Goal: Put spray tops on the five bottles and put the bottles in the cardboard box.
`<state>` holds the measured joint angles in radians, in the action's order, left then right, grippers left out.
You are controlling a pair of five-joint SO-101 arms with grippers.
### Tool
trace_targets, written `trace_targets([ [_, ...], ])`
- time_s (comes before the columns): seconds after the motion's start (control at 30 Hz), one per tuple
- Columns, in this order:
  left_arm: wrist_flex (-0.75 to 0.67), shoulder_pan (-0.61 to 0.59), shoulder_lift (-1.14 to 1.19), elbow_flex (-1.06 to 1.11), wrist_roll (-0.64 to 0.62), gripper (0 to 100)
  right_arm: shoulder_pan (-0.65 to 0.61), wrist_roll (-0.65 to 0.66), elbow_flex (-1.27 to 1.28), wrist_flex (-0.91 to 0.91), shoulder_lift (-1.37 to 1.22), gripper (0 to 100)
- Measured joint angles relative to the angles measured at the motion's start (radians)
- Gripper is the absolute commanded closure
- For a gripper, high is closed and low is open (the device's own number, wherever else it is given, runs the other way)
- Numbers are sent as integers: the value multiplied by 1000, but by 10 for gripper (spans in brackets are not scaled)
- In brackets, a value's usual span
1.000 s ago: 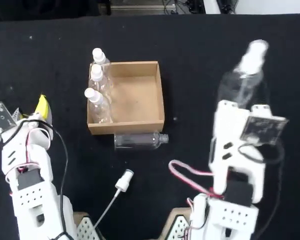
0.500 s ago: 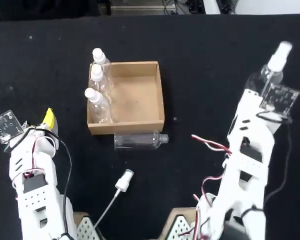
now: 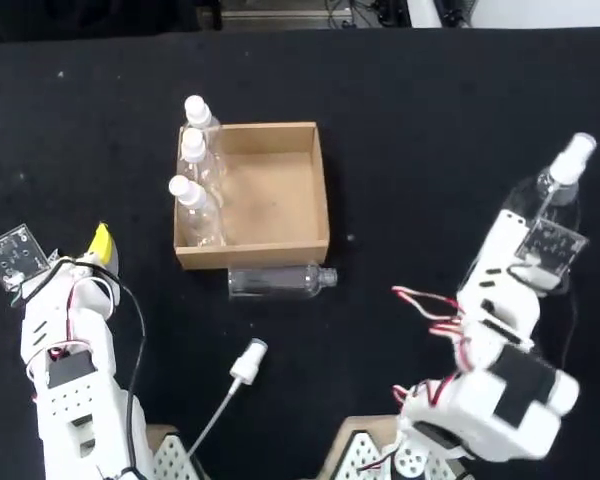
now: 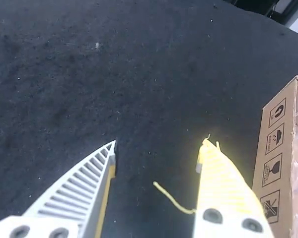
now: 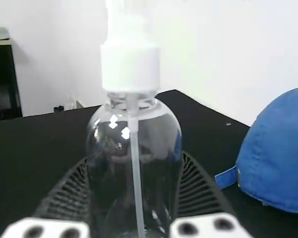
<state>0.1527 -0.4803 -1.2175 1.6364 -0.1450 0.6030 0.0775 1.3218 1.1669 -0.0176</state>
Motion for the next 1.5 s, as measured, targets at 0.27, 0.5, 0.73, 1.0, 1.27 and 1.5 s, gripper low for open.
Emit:
trace_targets([
  [0.27, 0, 0, 0, 0, 0, 755, 34, 0, -87, 135, -287, 988],
  [0.5, 0, 0, 0, 0, 0, 755, 34, 0, -150, 222, -420, 988],
  [0.73, 0, 43, 0, 0, 0, 755, 34, 0, -123, 428, -523, 988],
  [1.0, 0, 48, 0, 0, 0, 755, 34, 0, -176, 522, -683, 987],
  [1.27, 0, 46, 0, 0, 0, 755, 34, -2, -190, 560, -718, 985],
  [1.5, 0, 46, 0, 0, 0, 755, 32, -2, -186, 560, -718, 837],
])
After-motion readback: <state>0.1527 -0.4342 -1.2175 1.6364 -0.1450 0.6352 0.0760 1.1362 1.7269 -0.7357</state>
